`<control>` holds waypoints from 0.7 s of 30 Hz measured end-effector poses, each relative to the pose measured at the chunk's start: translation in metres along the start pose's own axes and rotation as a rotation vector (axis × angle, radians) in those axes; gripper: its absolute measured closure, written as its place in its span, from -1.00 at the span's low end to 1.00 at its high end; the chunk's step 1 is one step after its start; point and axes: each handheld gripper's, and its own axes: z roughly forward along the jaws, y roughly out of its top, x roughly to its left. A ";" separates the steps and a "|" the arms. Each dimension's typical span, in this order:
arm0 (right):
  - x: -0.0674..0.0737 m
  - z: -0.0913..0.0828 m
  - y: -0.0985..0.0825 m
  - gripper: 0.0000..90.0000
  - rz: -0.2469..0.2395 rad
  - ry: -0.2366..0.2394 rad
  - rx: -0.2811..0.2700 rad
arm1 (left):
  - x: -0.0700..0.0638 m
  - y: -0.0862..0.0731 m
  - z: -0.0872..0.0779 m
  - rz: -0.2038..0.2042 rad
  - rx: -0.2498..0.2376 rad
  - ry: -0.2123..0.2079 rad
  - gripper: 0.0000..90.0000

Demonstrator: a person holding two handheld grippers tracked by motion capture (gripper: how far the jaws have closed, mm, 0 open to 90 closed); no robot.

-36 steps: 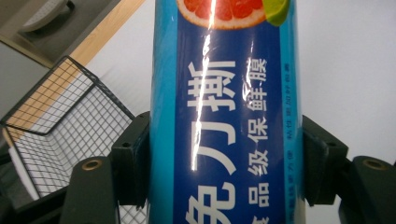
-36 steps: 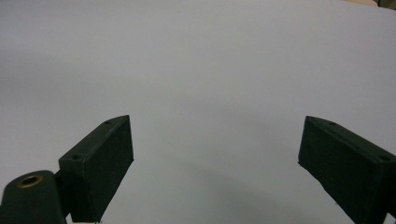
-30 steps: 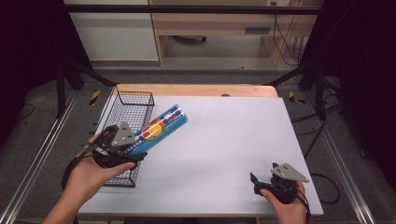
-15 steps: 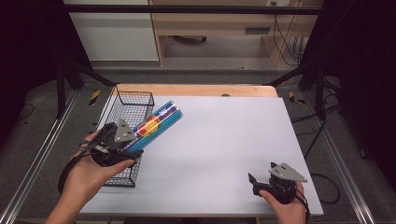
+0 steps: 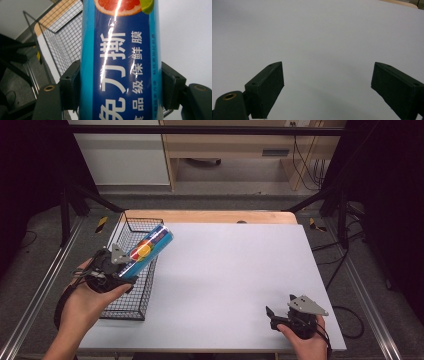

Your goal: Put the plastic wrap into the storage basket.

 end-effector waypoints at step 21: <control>0.001 -0.001 0.000 -0.75 0.005 0.008 0.002 | 0.012 0.005 0.029 -0.047 0.158 0.117 -0.29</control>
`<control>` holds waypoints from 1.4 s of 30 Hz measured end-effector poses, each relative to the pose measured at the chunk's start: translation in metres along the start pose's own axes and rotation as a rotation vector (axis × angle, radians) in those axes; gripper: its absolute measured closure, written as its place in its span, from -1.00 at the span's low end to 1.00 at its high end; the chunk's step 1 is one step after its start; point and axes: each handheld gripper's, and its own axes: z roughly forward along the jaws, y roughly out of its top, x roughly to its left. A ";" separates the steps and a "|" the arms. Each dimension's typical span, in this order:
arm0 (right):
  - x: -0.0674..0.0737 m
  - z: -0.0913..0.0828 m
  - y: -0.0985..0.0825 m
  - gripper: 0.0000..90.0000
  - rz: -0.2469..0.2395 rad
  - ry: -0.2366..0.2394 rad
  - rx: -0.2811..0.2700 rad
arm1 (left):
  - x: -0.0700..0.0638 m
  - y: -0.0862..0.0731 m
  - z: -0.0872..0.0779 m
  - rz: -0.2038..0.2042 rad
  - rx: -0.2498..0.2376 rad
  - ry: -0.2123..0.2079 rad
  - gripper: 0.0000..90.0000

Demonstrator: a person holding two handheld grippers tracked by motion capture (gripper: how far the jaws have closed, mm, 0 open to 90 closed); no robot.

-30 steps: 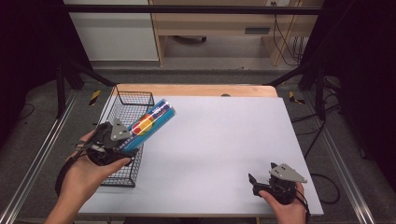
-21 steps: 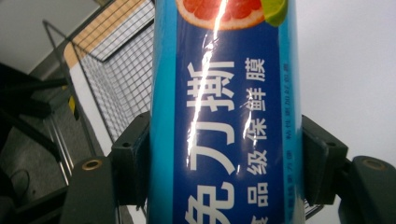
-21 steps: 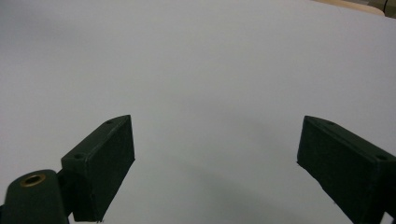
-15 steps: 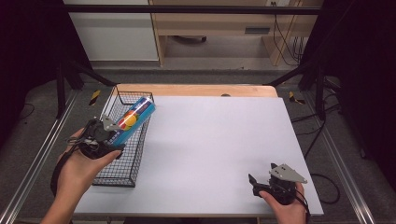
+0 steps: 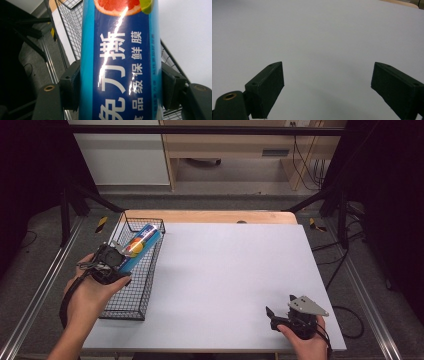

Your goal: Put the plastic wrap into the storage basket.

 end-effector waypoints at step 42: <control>-0.001 0.001 0.000 -0.75 0.002 0.014 0.000 | 0.000 0.007 0.034 -0.036 0.136 0.026 -0.29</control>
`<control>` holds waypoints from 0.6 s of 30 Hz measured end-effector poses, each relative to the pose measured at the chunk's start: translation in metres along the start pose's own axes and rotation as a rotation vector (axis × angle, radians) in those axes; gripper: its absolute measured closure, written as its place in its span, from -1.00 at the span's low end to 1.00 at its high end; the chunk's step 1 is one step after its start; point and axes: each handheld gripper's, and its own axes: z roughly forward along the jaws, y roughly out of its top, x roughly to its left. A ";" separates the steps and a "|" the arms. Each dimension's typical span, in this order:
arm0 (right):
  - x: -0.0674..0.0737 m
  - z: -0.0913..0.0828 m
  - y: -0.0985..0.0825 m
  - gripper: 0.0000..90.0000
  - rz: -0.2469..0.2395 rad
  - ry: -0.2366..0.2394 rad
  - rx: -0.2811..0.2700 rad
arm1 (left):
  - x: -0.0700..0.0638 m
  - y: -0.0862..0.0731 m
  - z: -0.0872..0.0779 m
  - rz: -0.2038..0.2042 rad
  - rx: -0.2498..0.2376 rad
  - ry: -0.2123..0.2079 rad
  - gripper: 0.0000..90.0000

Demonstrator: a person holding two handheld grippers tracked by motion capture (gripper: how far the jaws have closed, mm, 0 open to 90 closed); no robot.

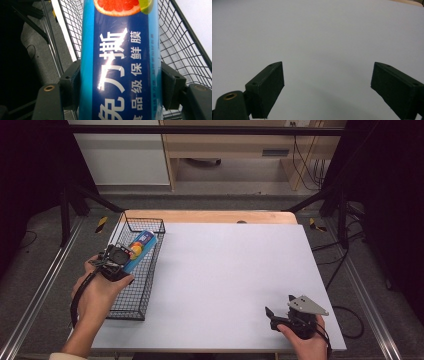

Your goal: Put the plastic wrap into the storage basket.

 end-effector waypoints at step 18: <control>0.001 0.000 0.000 -0.75 0.002 0.002 0.000 | 0.000 0.001 0.005 -0.030 0.018 0.012 -0.29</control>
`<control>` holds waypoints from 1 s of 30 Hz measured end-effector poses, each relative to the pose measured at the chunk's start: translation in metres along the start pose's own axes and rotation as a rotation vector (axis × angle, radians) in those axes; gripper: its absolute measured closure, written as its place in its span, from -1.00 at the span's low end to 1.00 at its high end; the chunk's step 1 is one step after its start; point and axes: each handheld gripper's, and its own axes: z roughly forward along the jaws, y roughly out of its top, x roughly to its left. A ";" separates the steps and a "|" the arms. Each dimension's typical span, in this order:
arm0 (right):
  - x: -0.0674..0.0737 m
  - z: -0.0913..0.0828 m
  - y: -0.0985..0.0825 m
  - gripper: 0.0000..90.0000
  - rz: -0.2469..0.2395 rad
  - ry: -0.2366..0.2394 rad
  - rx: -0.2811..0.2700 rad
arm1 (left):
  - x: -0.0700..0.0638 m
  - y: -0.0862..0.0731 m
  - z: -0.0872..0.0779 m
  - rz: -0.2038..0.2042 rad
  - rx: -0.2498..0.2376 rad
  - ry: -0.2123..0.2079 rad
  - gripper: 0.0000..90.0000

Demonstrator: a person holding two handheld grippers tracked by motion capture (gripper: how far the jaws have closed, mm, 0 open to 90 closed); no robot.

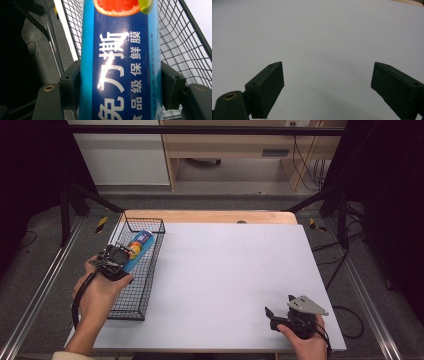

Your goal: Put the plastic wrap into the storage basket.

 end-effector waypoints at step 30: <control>0.000 0.000 0.000 -0.75 -0.001 0.005 -0.001 | -0.003 0.001 0.015 -0.027 0.061 -0.025 -0.29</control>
